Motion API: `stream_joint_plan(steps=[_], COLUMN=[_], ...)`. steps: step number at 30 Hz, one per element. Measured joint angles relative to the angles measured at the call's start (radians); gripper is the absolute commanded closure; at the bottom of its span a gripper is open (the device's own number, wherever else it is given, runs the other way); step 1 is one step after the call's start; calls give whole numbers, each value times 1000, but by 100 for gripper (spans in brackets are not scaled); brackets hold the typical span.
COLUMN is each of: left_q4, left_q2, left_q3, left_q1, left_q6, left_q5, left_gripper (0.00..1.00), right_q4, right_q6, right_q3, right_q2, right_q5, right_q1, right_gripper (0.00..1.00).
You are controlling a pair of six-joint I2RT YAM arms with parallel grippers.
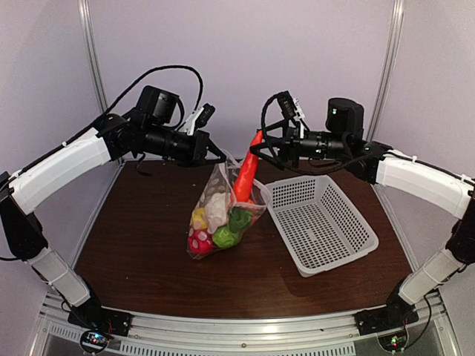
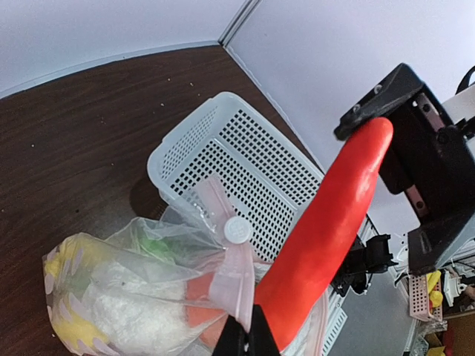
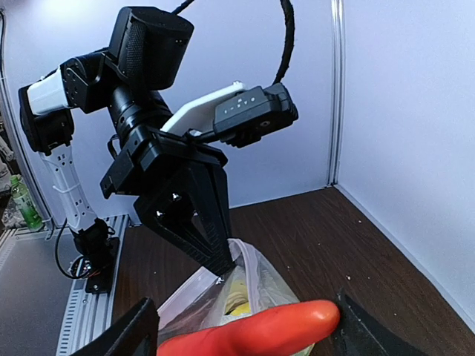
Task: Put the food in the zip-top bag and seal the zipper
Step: Place the fake vegetable in the zipper food storage bag.
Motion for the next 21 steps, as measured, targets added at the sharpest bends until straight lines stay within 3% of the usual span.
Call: stream_joint_plan(steps=[4,9,21], left_q4=[6,20,34], left_q2=[-2,-2,-2], left_q3=[-2,-9,-24], left_q1=[0,0,0], left_q6=[5,6,6], left_q5=[12,19,35], left_gripper=[100,100,100], right_q4=[-221,-356,-347], right_q6=[-127,-172,-100], right_q3=[92,108,84], right_q2=[-31,-32,-23], right_q5=[49,95,68], right_q1=[-3,-2,-17], right_gripper=[26,40,97])
